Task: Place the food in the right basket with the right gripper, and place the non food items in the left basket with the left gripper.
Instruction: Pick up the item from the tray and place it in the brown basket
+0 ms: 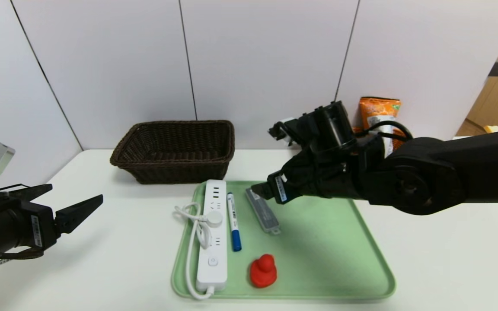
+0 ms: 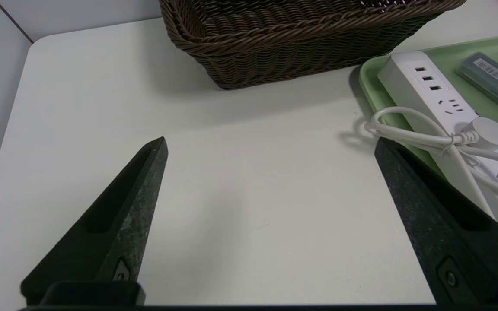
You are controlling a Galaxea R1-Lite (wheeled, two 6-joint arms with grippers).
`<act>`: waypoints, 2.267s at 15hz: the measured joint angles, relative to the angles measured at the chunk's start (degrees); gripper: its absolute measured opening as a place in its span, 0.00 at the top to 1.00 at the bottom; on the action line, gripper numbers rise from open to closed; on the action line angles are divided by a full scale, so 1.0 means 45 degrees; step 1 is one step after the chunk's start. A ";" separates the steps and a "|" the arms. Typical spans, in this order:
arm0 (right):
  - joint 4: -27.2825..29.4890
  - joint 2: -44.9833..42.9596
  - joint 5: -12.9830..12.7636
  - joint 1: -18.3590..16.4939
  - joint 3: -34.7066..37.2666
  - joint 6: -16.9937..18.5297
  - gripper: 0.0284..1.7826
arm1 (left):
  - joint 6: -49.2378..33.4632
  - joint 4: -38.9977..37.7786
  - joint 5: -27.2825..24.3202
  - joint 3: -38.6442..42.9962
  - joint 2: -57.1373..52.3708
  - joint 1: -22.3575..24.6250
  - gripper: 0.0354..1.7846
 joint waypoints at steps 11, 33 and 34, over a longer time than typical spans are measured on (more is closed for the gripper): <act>-0.0252 0.1739 -0.0471 0.0057 0.0192 -0.0054 0.05 | 0.0024 -0.0008 0.0000 0.0241 -0.0098 0.0008 0.06; -0.1073 0.2211 -0.0607 0.0190 0.0442 -0.0043 0.70 | 0.0065 -0.0008 0.0014 0.0263 -0.0249 0.0005 0.06; -0.1113 0.2186 -0.0607 0.0192 0.0442 -0.0049 0.70 | 0.0060 0.0000 0.0008 0.0263 -0.0263 0.0005 0.06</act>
